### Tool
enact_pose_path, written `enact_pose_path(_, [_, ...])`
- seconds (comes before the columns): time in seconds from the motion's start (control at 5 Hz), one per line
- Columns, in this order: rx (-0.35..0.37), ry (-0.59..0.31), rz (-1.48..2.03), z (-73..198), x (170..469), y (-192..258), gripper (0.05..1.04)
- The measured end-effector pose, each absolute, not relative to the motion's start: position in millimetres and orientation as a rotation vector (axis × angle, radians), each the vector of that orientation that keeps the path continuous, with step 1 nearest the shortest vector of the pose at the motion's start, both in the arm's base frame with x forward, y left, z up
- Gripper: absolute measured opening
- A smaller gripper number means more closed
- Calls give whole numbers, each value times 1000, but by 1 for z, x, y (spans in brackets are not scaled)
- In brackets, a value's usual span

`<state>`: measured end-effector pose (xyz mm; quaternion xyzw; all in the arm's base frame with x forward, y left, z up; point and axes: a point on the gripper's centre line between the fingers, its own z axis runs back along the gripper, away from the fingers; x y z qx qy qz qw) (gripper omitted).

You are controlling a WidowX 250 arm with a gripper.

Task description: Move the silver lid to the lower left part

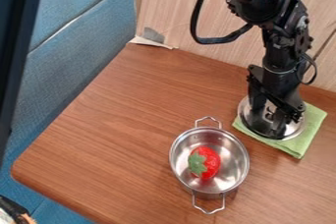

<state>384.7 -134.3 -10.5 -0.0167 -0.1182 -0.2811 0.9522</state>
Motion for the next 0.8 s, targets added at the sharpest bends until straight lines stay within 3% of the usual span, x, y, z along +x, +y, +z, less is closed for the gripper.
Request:
enact_pose_path(0.2, [-23, -245, -570, -11, 383, -135, 445])
enact_pose_path(0.4, [-17, -245, -568, -11, 381, -134, 283])
enact_pose_path(0.8, [-13, -252, -587, -6, 366, -137, 282])
